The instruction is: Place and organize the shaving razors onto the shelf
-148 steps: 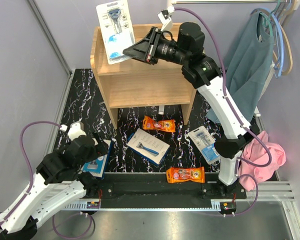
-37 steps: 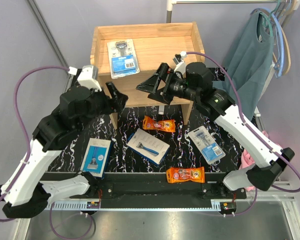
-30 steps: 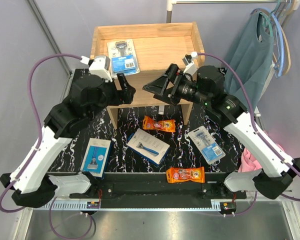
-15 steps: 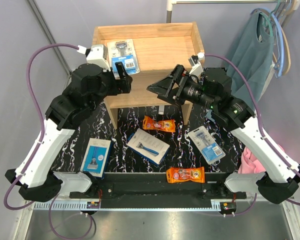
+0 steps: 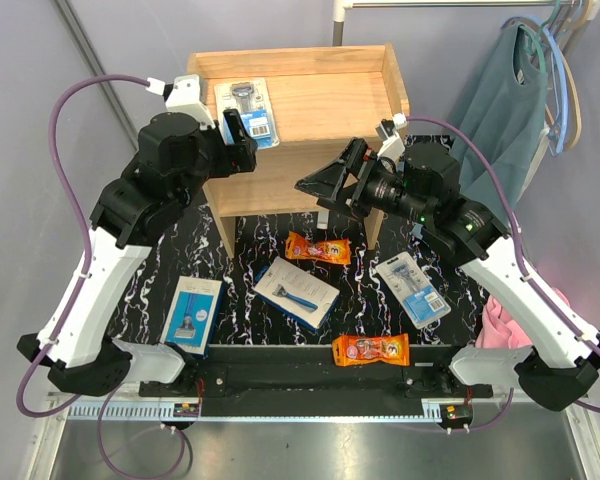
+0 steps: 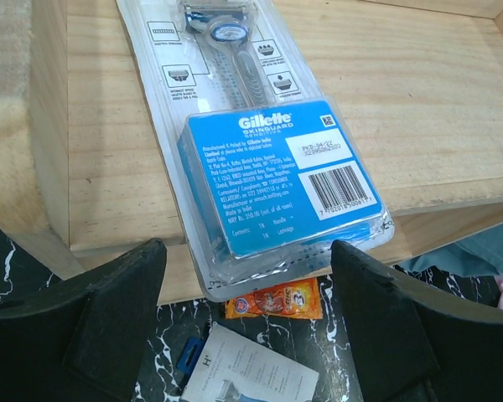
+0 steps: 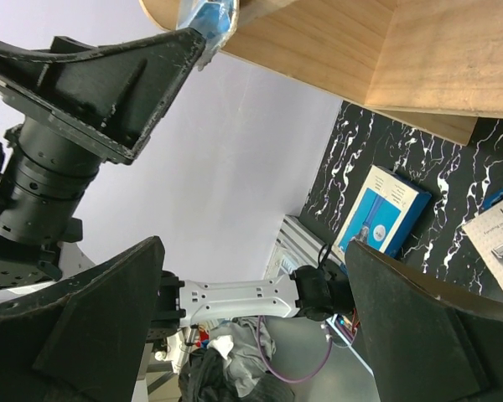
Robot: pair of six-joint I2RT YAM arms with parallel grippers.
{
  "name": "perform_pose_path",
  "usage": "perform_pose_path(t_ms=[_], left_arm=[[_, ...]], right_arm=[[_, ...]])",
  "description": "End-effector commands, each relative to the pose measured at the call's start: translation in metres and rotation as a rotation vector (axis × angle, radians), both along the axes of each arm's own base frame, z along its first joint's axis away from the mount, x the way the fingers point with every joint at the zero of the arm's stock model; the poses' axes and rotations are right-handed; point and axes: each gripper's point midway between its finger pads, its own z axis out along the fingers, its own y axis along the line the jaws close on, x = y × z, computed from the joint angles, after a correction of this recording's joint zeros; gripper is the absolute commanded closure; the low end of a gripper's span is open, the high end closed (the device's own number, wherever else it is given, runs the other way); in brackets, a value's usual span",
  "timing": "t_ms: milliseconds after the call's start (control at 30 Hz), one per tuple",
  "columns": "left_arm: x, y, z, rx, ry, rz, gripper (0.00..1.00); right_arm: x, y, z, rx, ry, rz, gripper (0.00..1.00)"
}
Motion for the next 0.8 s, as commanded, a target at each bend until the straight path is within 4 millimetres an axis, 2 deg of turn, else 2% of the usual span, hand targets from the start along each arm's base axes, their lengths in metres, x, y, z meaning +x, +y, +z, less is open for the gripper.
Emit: perform_pose_path(t_ms=[0, 500, 767], left_arm=[[0.005, 0.002, 0.027, -0.018, -0.075, 0.004, 0.16], [0.022, 0.015, 0.015, 0.033, -0.049, 0.124, 0.18], [0.022, 0.017, 0.014, 0.013, -0.041, 0.141, 0.20]], right_arm=[[-0.005, -0.007, 0.013, 0.023, -0.048, -0.014, 0.00], [-0.006, -0.010, 0.005, 0.017, -0.037, -0.020, 0.00], [-0.009, -0.013, 0.002, 0.022, -0.027, -0.023, 0.00]])
